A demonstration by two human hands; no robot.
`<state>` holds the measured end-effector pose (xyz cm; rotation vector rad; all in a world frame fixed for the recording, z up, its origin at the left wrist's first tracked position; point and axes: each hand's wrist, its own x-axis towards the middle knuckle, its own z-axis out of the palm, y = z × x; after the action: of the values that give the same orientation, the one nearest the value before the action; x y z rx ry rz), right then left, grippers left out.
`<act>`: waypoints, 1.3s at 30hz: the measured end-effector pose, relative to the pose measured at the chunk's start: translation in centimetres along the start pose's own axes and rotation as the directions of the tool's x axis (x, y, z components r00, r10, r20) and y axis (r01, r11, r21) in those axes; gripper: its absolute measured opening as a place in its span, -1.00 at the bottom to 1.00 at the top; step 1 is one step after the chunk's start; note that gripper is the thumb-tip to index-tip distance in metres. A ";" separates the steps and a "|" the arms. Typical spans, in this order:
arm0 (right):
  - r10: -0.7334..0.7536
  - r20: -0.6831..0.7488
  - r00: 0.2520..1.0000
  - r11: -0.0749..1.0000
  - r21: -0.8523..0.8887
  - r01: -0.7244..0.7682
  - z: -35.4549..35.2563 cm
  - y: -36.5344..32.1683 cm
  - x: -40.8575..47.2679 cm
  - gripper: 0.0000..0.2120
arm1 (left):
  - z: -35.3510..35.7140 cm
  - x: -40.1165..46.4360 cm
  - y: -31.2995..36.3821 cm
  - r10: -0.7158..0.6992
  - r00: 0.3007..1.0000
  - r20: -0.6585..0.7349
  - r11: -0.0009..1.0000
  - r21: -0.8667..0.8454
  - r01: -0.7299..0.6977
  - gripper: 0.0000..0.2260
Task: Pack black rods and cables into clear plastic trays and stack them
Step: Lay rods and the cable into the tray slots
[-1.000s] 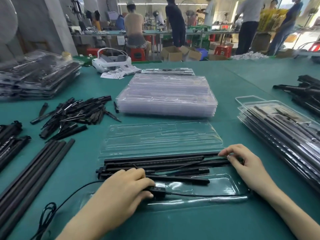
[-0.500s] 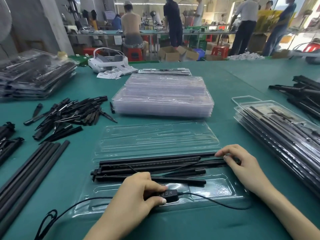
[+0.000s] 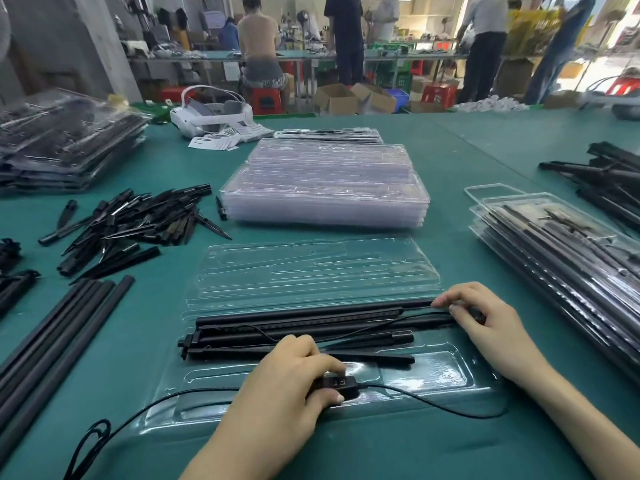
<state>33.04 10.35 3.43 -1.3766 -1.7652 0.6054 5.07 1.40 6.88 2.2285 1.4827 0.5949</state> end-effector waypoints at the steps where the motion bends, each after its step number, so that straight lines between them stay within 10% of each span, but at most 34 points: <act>1: 0.000 0.001 1.000 1.000 0.001 0.000 0.0 0.0 0.0 -0.68 | 0.1 0.0 0.0 0.002 1.000 0.006 1.000 0.000 -0.002 -0.78; 14: -0.012 -0.001 1.000 1.000 -0.019 0.012 0.0 -0.1 0.1 -0.69 | -0.2 1.8 0.8 -0.107 0.994 0.036 0.990 0.096 0.103 -0.88; 22: 0.116 -0.072 0.991 0.968 0.231 -0.096 -0.8 -0.4 0.0 -0.71 | -0.8 1.5 -1.0 -0.153 0.985 0.081 0.932 -0.319 0.171 -0.83; 27: 0.242 -0.013 0.970 0.899 0.379 -0.219 -3.8 0.3 0.6 -0.63 | -0.3 1.2 -0.1 -0.022 0.999 -0.050 0.999 -0.037 0.020 -0.86; 32: -0.083 0.059 0.995 0.988 -0.123 0.089 -5.8 0.8 -1.0 -0.44 | 1.0 3.3 1.4 0.059 0.998 0.008 0.961 0.270 -0.059 -0.48; 35: -0.057 0.331 0.942 0.998 0.020 0.053 -6.5 0.7 -2.4 -0.48 | 1.8 4.5 0.5 0.007 0.996 0.094 0.911 0.409 -0.045 -0.40; 39: 0.007 0.347 0.938 0.993 0.106 -0.047 -6.7 0.2 -4.0 -0.57 | 2.4 4.9 -0.9 -0.059 0.984 0.167 0.919 0.394 -0.011 -0.39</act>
<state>39.00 5.96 5.92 -1.2751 -1.9531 0.9985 7.41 6.06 5.00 2.4757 1.6481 0.0854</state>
